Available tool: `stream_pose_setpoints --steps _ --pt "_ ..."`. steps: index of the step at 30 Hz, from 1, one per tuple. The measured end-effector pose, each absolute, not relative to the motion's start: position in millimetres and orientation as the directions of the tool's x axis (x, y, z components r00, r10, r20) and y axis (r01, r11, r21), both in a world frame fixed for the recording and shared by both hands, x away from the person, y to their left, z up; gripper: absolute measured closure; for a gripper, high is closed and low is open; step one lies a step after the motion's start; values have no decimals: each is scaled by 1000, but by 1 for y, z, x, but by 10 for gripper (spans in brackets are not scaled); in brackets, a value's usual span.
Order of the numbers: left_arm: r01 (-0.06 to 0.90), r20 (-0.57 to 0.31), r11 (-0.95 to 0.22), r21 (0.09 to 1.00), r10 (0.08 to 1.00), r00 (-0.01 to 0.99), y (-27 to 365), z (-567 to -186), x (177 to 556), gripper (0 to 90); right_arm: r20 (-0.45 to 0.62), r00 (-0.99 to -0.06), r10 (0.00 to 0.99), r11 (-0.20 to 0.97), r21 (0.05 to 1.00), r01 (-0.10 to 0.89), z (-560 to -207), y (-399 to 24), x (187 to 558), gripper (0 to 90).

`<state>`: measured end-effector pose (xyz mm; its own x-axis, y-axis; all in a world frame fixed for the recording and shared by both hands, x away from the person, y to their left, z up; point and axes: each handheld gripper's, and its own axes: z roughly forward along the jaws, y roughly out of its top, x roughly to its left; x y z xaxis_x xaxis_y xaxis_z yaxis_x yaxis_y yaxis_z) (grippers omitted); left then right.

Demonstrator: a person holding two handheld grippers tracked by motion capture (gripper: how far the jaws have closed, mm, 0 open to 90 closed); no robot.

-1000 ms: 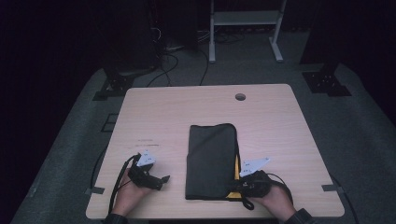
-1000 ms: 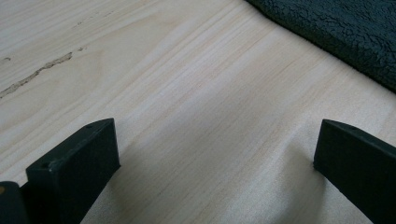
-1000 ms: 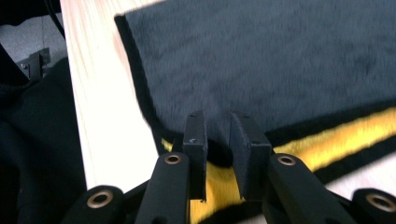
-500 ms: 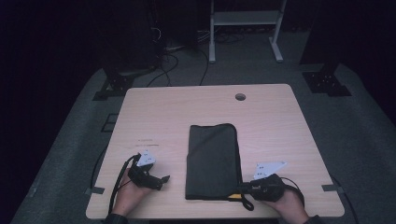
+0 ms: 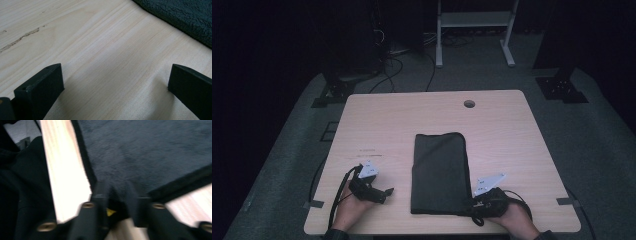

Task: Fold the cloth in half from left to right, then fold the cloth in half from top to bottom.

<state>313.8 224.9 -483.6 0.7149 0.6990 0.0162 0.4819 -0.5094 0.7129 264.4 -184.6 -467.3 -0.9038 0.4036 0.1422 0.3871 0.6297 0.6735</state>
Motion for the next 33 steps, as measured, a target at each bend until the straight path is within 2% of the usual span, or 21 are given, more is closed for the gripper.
stream_pose_setpoints --steps 3,12,25,26,27,33 --pt "482 16 -510 713 699 715 225 -484 314 0 130 -893 430 613 685 395 -466 -189 265 460" --pt "493 -10 -497 714 697 717 223 -482 317 0 114 -864 491 557 722 412 -458 -196 285 309" --pt "479 -71 -450 753 669 740 204 -461 345 1 82 -820 567 488 769 414 -445 -204 328 307" --pt "476 -73 -454 753 661 747 202 -459 348 9 79 -817 572 486 769 415 -444 -204 332 307" --pt "470 -79 -448 761 654 752 201 -458 351 55 76 -814 576 482 773 413 -443 -204 336 307" --pt "455 -73 -442 773 650 756 188 -447 373 84 80 -796 599 453 786 420 -438 -204 359 310"
